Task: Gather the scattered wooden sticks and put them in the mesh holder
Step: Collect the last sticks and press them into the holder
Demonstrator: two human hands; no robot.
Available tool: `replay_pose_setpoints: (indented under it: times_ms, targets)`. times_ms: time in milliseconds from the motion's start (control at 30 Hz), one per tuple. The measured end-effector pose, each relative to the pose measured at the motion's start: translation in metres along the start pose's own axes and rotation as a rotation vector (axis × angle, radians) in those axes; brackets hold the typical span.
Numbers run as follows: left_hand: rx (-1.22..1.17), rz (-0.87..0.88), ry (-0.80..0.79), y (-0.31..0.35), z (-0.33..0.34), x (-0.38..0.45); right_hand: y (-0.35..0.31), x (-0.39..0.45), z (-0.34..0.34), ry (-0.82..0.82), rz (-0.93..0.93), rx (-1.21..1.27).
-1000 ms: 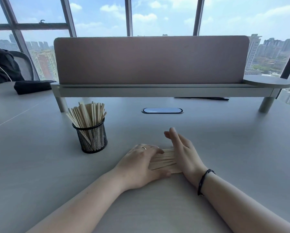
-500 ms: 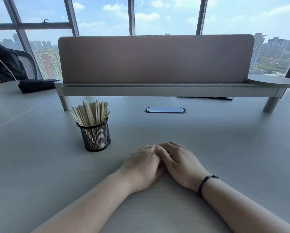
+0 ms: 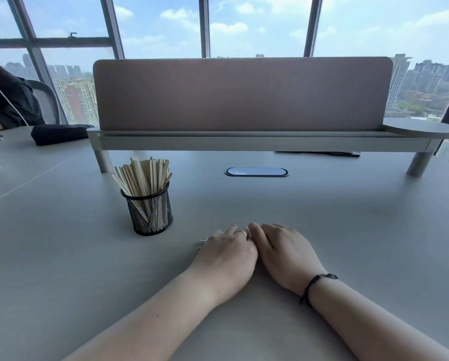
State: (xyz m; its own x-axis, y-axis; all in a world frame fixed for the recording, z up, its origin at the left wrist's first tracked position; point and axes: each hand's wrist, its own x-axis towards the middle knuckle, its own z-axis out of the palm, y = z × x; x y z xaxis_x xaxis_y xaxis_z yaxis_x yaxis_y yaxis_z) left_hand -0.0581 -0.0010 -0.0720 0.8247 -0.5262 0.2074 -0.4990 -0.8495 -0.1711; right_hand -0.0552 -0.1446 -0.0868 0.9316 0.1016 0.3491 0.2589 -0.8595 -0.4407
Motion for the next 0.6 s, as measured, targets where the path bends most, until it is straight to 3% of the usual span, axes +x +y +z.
replay_pose_setpoints:
  times_ms: [133,300,433,600]
  targets:
    - [-0.033,0.065,0.055,-0.005,0.006,-0.002,0.001,0.001,-0.002,-0.021,0.024,0.01]
    - [-0.355,0.046,0.147,-0.022,0.018,-0.004,0.003,-0.001,-0.005,-0.049,0.022,0.075]
    - [-0.469,0.008,0.198,-0.025,0.019,-0.003,0.001,0.0,-0.011,-0.041,0.104,0.234]
    - [-0.585,-0.053,0.393,-0.03,0.022,0.001,0.0,0.0,-0.017,-0.022,0.166,0.385]
